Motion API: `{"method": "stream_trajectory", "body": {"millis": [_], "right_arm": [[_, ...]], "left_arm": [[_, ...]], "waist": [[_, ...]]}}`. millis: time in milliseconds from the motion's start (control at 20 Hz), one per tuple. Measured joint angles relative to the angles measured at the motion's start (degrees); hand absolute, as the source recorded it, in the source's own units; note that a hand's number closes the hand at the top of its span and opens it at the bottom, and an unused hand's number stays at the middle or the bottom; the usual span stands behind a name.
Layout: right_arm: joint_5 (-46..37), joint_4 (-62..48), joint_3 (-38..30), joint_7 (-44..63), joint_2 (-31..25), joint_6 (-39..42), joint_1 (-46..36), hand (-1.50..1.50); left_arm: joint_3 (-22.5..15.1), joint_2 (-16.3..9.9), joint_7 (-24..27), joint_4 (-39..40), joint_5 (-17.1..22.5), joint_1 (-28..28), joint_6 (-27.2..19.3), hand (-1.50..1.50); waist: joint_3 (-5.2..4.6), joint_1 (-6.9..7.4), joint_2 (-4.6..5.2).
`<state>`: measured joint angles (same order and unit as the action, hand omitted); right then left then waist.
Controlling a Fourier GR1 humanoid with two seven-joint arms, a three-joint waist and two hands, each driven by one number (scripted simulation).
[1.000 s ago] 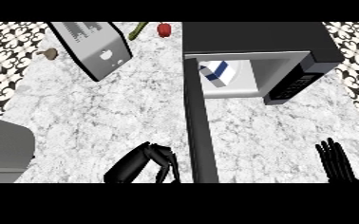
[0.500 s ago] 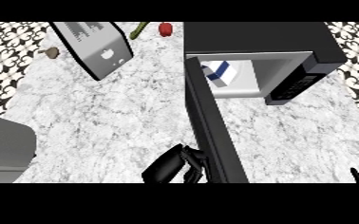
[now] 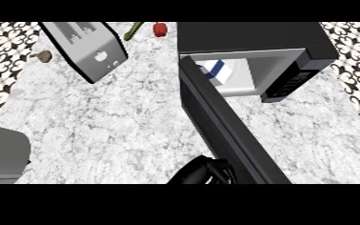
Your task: Pick up the milk, place it into the microwave and close the microwave
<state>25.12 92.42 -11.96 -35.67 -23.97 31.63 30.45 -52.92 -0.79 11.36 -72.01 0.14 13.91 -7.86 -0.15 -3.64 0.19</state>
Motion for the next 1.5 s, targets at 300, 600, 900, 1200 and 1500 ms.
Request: {"method": "stream_trajectory", "body": {"millis": [300, 600, 900, 1200, 1500], "right_arm": [[4.3, 7.7, 1.8, 4.1, -1.9, 1.5, 0.5, -1.50], [6.7, 13.5, 3.1, 7.3, -3.8, 2.6, 0.2, -1.50], [9.3, 18.0, 4.1, 10.0, -5.7, 3.5, 0.0, -1.50], [11.9, 20.9, 4.1, 12.0, -6.9, 3.4, -0.2, -1.50], [14.0, 22.4, 3.8, 13.4, -8.1, 3.4, -0.3, -1.50]], "left_arm": [[-5.9, -0.7, -1.7, 1.8, 5.8, 5.9, -10.6, 1.50], [-9.5, -1.0, -3.7, 3.4, 10.3, 12.3, -18.7, 1.50], [-9.1, 0.1, -2.9, 4.2, 15.5, 18.0, -24.6, 1.50], [-7.4, 0.4, -1.7, 6.9, 20.2, 23.9, -29.7, 1.50], [-4.8, 0.6, -0.7, 11.3, 24.9, 30.1, -32.4, 1.50]], "waist": [[-0.05, -1.76, 0.23], [-0.02, -3.54, 0.57], [-0.14, -5.44, 1.05], [-0.15, -7.04, 1.53], [-0.08, -8.38, 2.12]]}}
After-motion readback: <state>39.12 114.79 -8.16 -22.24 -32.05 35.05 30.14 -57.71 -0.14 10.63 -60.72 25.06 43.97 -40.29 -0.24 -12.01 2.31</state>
